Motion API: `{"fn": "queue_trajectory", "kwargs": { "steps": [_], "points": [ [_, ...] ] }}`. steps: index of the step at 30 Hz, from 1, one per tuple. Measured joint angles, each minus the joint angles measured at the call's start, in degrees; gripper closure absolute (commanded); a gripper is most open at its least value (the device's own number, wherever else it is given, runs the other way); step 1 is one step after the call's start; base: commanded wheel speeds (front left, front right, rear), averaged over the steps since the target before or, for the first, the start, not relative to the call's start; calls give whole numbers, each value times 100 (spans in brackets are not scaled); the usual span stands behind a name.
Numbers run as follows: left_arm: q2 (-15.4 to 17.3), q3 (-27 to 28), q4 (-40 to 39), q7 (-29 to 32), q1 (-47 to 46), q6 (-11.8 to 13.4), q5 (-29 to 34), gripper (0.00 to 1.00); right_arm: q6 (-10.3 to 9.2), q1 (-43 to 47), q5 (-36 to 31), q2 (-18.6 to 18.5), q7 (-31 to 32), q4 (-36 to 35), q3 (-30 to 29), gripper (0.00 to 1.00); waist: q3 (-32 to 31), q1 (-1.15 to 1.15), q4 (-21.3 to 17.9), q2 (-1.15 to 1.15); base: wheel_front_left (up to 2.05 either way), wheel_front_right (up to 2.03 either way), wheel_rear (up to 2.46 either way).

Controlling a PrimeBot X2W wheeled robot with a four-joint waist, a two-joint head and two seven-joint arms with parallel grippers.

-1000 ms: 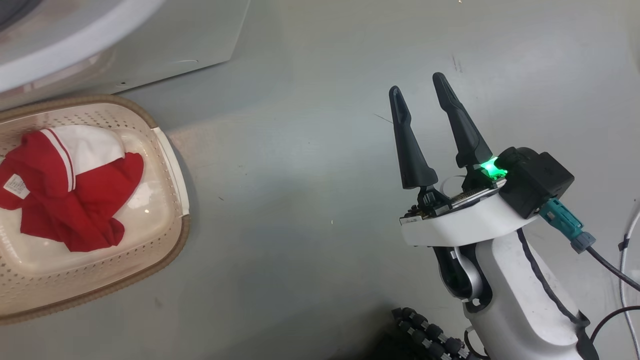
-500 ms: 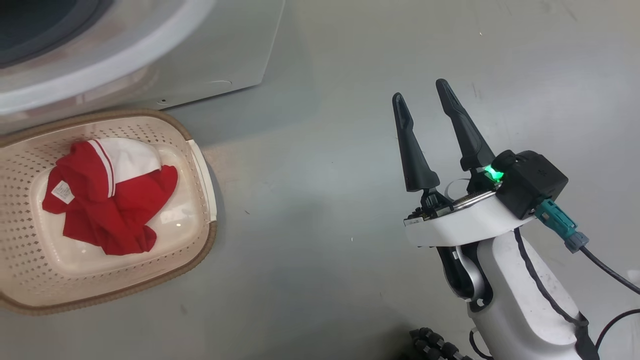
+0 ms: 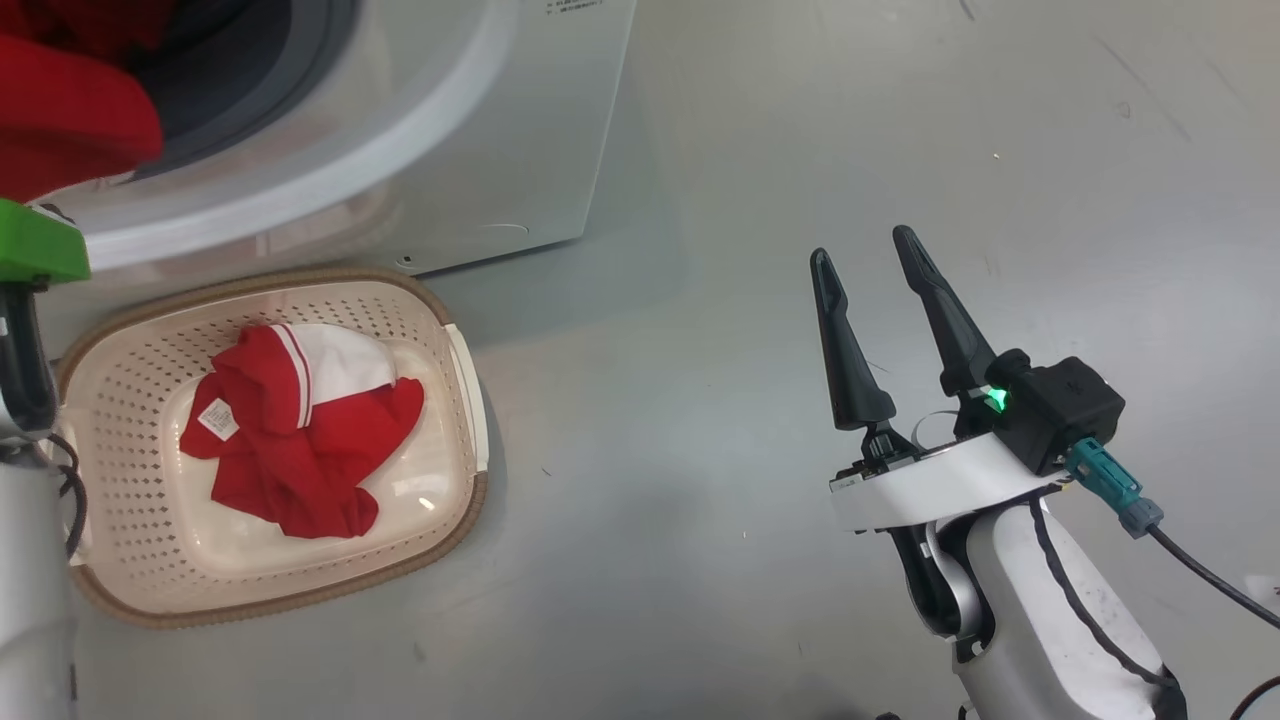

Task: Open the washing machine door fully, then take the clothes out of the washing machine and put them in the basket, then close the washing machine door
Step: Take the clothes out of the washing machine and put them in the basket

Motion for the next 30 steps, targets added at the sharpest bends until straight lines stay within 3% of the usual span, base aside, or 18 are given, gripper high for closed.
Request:
{"fn": "queue_trajectory", "kwargs": {
  "steps": [11, 30],
  "points": [
    [-410, -180, -469, -820, 665, 57, 51, 100, 60, 373, -227, 0, 0, 189, -153, 0, -670, 0, 307, 0, 0, 0, 0],
    [-767, -472, -1500, -865, 1764, 156, 205, 100, 155, 996, -369, -2, 0, 279, -275, 0, -1616, 0, 826, 0, 0, 0, 0]
  ]
}}
